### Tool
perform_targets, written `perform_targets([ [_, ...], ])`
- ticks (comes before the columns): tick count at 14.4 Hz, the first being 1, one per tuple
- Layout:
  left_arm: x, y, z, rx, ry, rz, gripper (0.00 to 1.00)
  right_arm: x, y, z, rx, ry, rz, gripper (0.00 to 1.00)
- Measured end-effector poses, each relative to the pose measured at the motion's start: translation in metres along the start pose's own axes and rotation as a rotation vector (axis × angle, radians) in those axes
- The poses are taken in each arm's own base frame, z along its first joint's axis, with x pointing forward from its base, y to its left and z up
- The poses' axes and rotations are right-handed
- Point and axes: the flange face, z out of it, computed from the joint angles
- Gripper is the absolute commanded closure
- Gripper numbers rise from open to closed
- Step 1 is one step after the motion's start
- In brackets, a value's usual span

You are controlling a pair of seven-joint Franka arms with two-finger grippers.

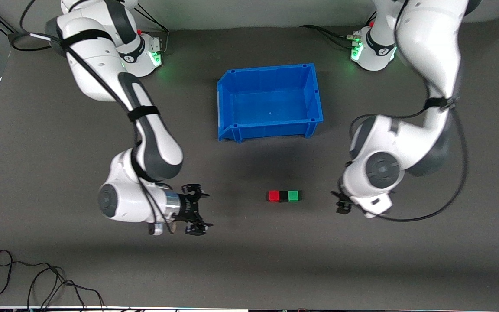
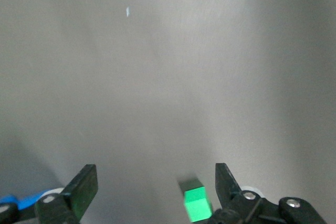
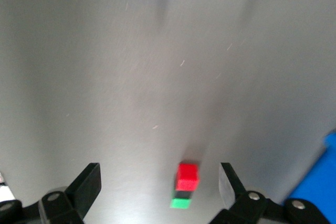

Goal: Attach green and red cubes to black cube

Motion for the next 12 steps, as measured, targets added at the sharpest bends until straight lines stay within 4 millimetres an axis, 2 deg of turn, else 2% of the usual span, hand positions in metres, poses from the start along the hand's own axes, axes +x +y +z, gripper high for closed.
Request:
perform_targets([
  [1, 0.019, -0.013, -0.023, -0.015, 0.002, 0.074, 0.00, 0.014, 0.004, -0.016, -0.020, -0.002, -0.021, 0.00],
  [3, 0.055, -0.041, -0.053, -0.031, 0.009, 0.219, 0.00, 0.039, 0.014, -0.055, -0.039, 0.009, -0.070, 0.00],
  [6, 0.116, -0.087, -0.077, -0.036, 0.013, 0.498, 0.00, 0.073, 0.041, -0.118, -0.061, 0.030, -0.175, 0.00],
  [8, 0.147, -0.115, -0.093, -0.037, -0.001, 0.692, 0.00, 0.098, 0.064, -0.156, -0.091, 0.053, -0.255, 0.00],
  [10, 0.152, -0.130, -0.112, -0.051, 0.017, 0.910, 0.00, 0.120, 0.083, -0.194, -0.124, 0.100, -0.350, 0.00],
  [12, 0.144, -0.134, -0.128, -0.069, 0.043, 1.073, 0.00, 0.134, 0.100, -0.227, -0.160, 0.159, -0.458, 0.00],
])
